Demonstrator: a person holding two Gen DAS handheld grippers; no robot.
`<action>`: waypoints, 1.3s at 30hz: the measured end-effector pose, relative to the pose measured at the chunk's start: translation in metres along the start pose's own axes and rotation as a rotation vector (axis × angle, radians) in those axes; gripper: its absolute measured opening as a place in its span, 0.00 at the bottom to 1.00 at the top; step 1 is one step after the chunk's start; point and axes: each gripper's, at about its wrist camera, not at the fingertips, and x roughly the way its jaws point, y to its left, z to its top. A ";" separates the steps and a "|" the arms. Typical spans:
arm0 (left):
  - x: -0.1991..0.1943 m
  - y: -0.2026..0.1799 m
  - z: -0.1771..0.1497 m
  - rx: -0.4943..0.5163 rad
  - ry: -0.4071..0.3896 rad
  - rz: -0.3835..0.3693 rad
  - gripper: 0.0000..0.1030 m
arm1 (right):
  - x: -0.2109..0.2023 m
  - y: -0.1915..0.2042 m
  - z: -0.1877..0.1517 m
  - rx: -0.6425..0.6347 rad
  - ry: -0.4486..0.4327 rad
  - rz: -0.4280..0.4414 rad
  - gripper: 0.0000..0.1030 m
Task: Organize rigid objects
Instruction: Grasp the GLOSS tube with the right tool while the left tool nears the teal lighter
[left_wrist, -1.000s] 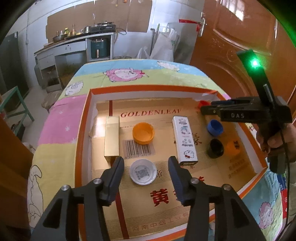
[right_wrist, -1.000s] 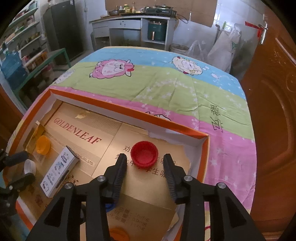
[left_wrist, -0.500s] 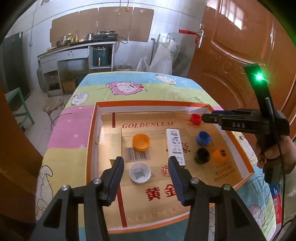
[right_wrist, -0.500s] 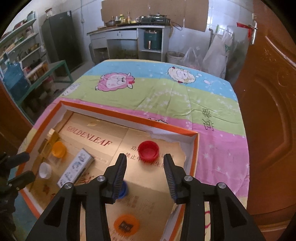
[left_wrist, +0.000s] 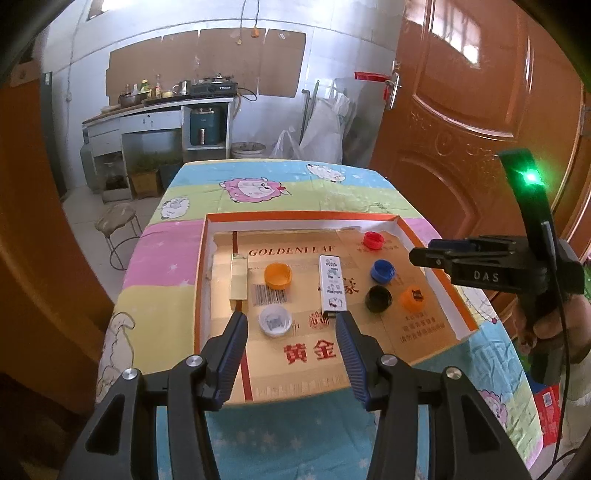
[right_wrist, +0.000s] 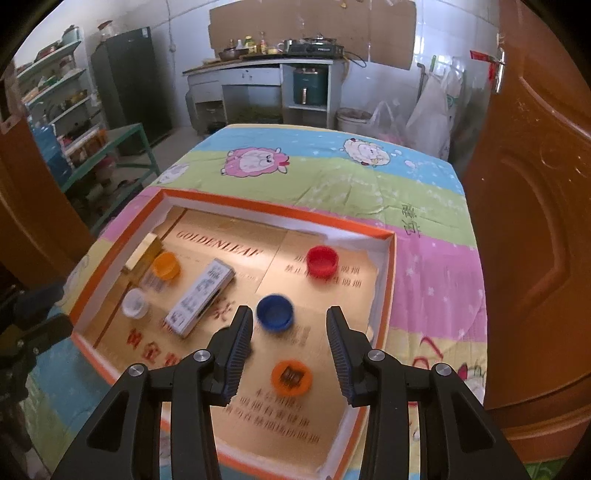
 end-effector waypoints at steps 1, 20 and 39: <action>-0.004 0.000 -0.002 0.000 -0.002 0.001 0.48 | -0.005 0.002 -0.004 0.002 -0.001 0.003 0.41; -0.051 0.003 -0.042 -0.021 -0.022 -0.006 0.48 | -0.047 0.073 -0.086 0.008 -0.005 0.083 0.41; -0.081 0.005 -0.096 -0.053 -0.025 -0.024 0.48 | -0.034 0.141 -0.144 -0.030 0.022 0.106 0.37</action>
